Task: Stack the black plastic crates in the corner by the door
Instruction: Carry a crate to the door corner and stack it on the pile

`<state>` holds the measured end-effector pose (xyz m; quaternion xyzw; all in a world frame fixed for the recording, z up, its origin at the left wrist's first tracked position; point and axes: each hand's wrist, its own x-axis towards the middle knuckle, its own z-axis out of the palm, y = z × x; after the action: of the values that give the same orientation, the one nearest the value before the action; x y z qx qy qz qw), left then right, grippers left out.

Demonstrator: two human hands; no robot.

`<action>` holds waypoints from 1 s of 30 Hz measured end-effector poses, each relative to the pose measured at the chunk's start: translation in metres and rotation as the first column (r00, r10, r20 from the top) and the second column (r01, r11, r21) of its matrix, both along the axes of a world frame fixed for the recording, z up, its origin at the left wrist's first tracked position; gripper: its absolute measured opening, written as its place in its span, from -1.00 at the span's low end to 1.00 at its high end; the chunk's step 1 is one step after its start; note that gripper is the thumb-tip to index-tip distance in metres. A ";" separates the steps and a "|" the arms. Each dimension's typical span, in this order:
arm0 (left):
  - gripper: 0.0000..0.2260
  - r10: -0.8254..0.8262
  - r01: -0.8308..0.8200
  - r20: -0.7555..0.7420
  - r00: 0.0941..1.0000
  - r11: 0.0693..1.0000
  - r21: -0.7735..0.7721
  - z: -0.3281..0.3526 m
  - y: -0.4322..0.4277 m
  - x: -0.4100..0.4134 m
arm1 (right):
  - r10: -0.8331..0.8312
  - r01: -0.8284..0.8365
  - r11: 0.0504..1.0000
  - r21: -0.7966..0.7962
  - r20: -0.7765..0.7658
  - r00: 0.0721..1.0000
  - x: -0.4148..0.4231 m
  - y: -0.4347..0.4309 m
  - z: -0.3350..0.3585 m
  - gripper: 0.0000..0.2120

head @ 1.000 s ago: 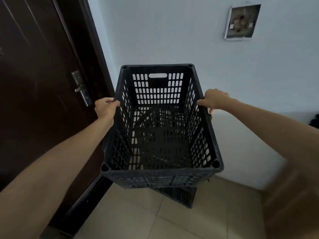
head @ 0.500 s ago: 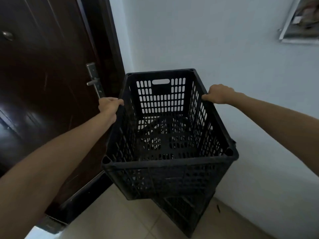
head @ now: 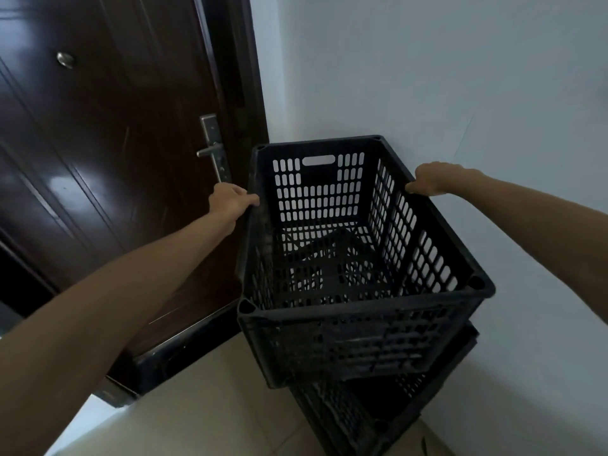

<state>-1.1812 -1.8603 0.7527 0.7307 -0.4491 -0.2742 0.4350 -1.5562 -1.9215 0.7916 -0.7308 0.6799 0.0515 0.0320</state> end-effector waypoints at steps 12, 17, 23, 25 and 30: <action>-0.80 -0.134 0.117 0.158 0.978 0.987 0.110 -0.001 -0.002 -0.030 | 0.052 -0.065 0.997 -0.041 -0.275 0.960 -0.009 -0.038 -0.015 -0.57; -0.80 -0.289 0.265 0.088 0.953 0.940 0.215 0.016 0.018 -0.056 | 0.034 -0.056 0.996 -0.062 -0.314 0.949 -0.022 -0.044 -0.013 -0.61; -0.84 -0.370 0.390 -0.125 0.921 0.878 0.276 0.026 0.043 -0.083 | 0.054 -0.096 0.989 -0.110 -0.336 0.940 -0.046 -0.051 -0.020 -0.59; -0.85 -0.378 0.406 -0.148 0.914 0.869 0.283 0.026 0.047 -0.087 | 0.066 -0.119 0.984 -0.134 -0.344 0.937 -0.050 -0.051 -0.022 -0.59; -0.88 -0.373 0.397 -0.137 0.918 0.873 0.281 0.023 0.054 -0.086 | 0.084 -0.155 0.968 -0.195 -0.328 0.941 -0.053 -0.047 -0.027 -0.59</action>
<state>-1.2675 -1.8058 0.7755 0.6732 -0.5209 -0.4493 0.2714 -1.6097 -1.9686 0.7649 -0.7522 0.6318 0.0953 -0.1612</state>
